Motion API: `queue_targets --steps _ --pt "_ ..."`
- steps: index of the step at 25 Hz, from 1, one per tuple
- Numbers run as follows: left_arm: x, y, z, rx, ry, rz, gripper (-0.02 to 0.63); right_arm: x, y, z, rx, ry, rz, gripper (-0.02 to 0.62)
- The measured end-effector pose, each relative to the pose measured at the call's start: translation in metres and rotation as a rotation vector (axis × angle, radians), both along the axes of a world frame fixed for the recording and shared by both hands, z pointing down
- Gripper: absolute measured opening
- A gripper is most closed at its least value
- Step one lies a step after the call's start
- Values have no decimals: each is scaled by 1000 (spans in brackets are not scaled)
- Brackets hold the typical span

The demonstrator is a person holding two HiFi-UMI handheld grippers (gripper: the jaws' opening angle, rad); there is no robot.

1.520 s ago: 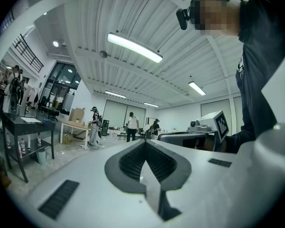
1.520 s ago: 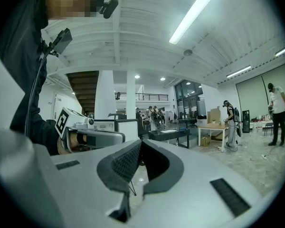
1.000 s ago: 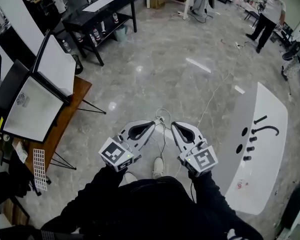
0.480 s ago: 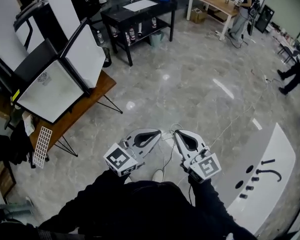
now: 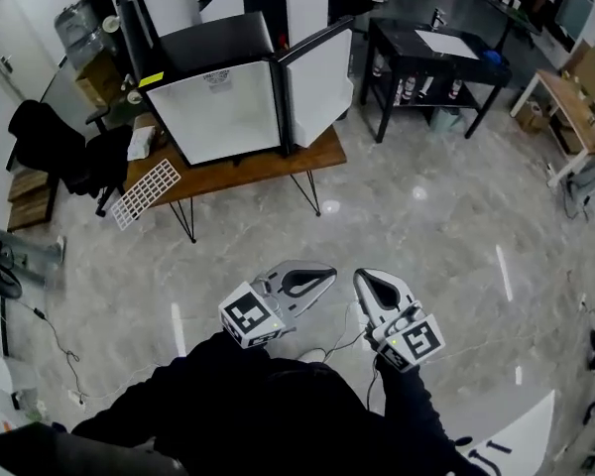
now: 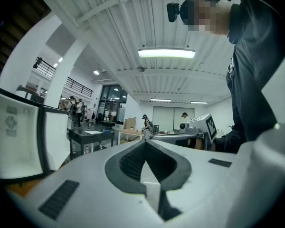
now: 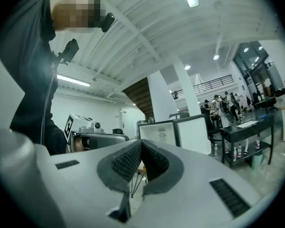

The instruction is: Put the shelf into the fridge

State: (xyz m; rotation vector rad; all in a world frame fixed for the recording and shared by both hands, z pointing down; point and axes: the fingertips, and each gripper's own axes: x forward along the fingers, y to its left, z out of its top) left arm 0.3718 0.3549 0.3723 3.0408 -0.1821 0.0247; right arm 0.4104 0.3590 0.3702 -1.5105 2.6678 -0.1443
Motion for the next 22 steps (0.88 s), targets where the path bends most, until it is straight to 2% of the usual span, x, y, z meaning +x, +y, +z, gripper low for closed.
queue_targets --steps 4,11,16,22 --pt "-65 -31 6 11 -8 -139 5 -67 -34 7 -8 20 -146 5" --pt "-195 -87 20 6 -24 -338 5 -200 -85 15 -26 19 -330 5" --pt "-269 -117 25 -21 -13 -427 5 -278 -115 11 -27 14 -426 5" --pt "-344 -155 24 14 9 -481 5 -362 -163 11 -35 29 -502 6"
